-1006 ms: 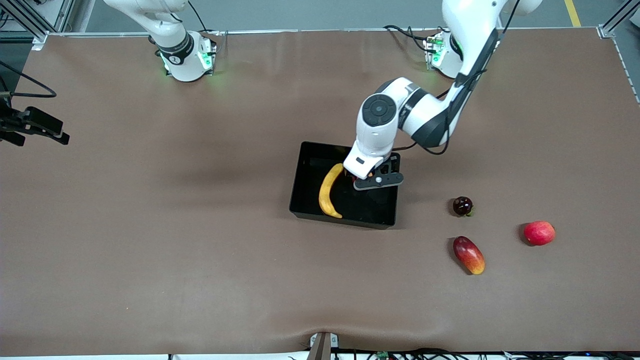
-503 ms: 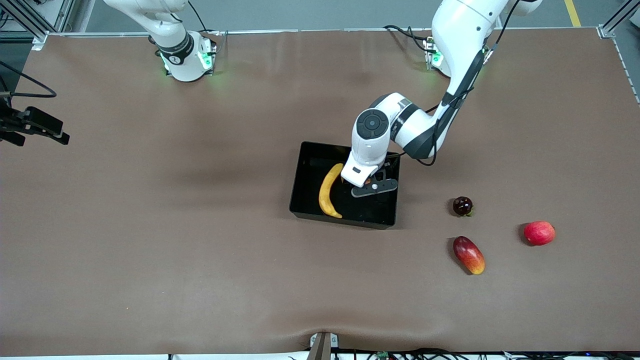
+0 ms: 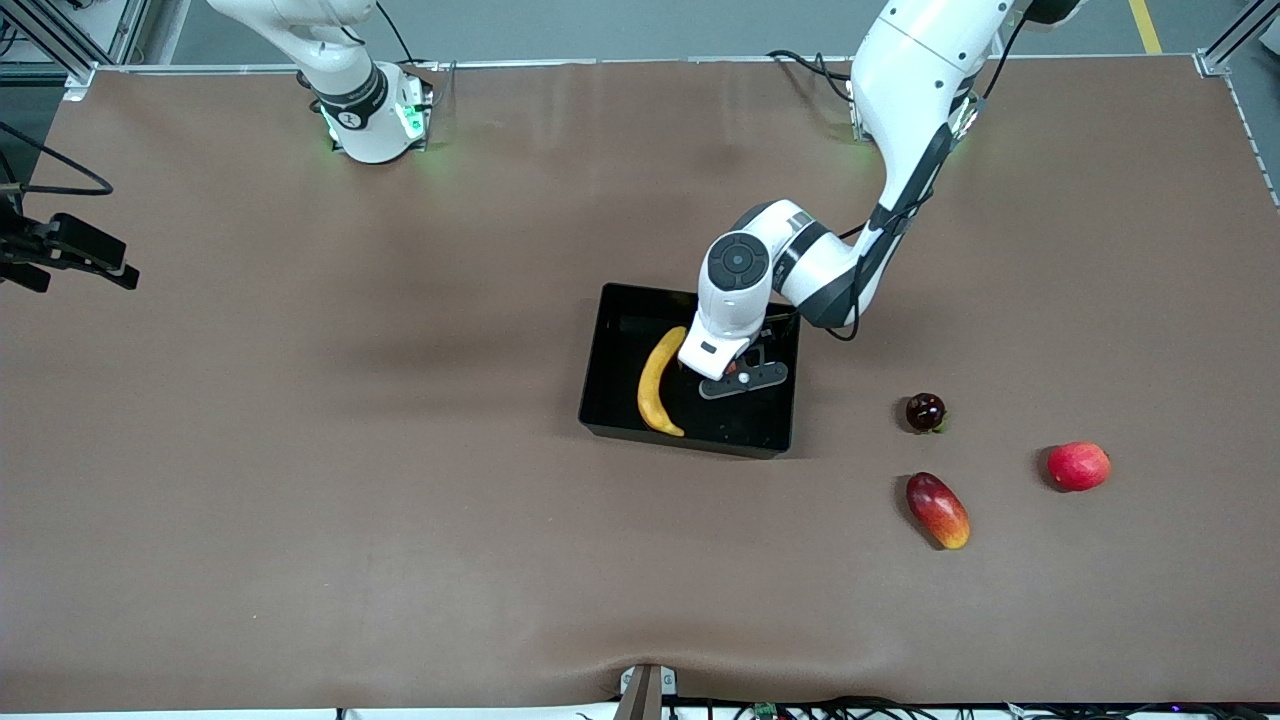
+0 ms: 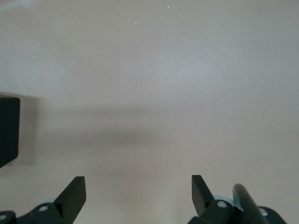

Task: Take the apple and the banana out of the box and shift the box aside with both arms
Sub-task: 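Lower the left gripper and grasp the red-yellow apple in the box, then lift the apple out of the box with the left gripper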

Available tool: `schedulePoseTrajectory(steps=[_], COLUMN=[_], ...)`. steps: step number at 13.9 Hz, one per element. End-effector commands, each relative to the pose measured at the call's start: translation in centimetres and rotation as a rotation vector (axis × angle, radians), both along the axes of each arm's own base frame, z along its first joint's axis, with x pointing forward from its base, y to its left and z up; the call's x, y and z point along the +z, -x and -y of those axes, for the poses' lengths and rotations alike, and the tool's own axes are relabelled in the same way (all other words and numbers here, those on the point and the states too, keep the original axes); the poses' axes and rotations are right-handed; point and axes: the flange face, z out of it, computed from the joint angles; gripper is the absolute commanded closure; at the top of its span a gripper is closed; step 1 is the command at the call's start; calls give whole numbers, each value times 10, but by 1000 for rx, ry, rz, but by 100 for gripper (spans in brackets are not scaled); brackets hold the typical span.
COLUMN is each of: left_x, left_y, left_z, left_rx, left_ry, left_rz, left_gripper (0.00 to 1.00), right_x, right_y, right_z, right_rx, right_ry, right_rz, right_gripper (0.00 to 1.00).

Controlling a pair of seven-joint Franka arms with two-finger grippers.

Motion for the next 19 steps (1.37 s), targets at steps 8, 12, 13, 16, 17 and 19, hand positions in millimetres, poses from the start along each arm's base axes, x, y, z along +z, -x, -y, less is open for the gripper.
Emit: schedulePoseTrajectory(steps=[8,12,13,16,17,19], left_x=[97,181,192,204,208,204], left_y=[-8,-32,-38,-59,-66,-79], left_z=[9,-39,-56,-113,-138,-174], left_rx=[40,-7,-20,-87,-105,-136], left_ry=[3,-30,-41,-87,-100,-107], left_rz=[93,117,107,53,34,7], left_gripper=[100,100,100,100,100,100], right_x=[4,4,4,4,4,4], right_y=[6,6,6,6,6,6], right_z=[3,3,3,3,3,3], right_rx=[-3,-1,-1,-1,-1,-1], right_ry=[-16,-16,-16,-16,-16,-16], right_rz=[3,3,3,3,3,3], right_gripper=[0,0,0,0,0,0])
